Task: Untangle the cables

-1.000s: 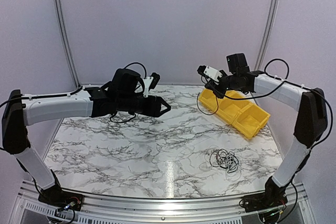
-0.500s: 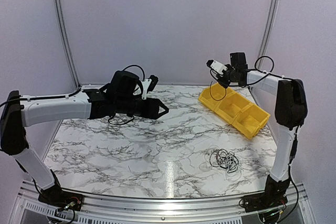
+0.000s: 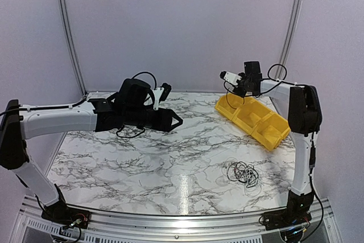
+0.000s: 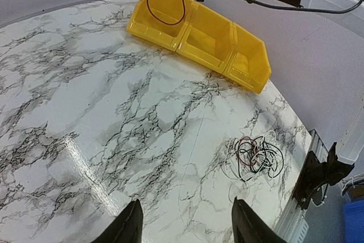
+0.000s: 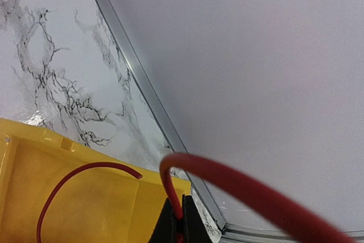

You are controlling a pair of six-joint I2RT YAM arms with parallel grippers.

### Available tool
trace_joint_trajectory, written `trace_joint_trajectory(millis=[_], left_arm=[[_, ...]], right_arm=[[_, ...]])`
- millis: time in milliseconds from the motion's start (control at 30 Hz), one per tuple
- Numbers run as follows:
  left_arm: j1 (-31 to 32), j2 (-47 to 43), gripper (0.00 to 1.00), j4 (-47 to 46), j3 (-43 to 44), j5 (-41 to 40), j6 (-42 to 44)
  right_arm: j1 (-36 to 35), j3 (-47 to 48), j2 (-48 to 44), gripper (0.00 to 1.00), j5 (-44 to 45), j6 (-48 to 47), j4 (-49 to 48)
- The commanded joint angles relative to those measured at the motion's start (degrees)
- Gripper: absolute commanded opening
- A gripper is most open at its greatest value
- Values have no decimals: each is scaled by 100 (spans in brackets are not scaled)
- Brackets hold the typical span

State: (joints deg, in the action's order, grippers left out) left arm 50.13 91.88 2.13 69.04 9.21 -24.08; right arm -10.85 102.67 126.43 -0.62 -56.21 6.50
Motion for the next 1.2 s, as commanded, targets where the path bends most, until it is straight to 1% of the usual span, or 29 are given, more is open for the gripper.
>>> trace_joint_trajectory(millis=[0, 67, 133, 233, 367, 500, 567, 733, 867, 1033, 1167], left_arm=[[47, -239, 56, 103, -101, -122, 8], [57, -249, 56, 95, -147, -138, -10], [73, -246, 56, 79, -190, -138, -18], [101, -242, 56, 4, -266, -87, -51], [150, -272, 56, -327, -428, -9, -162], [179, -254, 56, -375, -439, -24, -171], [189, -249, 56, -388, -448, -31, -159], [210, -277, 56, -418, -510, -57, -152], [230, -323, 56, -482, -615, -77, -165], [251, -359, 56, -566, -702, -94, -217], [270, -319, 56, -614, -720, -83, -229]], right_arm=[[22, 290, -52, 0, -133, -588, 508], [85, 301, -170, 1, -532, -684, 990], [91, 303, -225, 2, -678, -848, 1309], [105, 361, -201, 5, -693, -1015, 1709], [107, 695, -3, 8, -555, -972, 2164], [157, 934, 70, 11, -470, -916, 2335], [194, 965, 66, 16, -437, -886, 2344], [306, 1027, 1, 25, -403, -883, 2483], [438, 1024, -120, 29, -427, -801, 2605], [527, 909, -570, 34, -913, -559, 3009], [510, 586, -1090, 43, -1339, -305, 3155]])
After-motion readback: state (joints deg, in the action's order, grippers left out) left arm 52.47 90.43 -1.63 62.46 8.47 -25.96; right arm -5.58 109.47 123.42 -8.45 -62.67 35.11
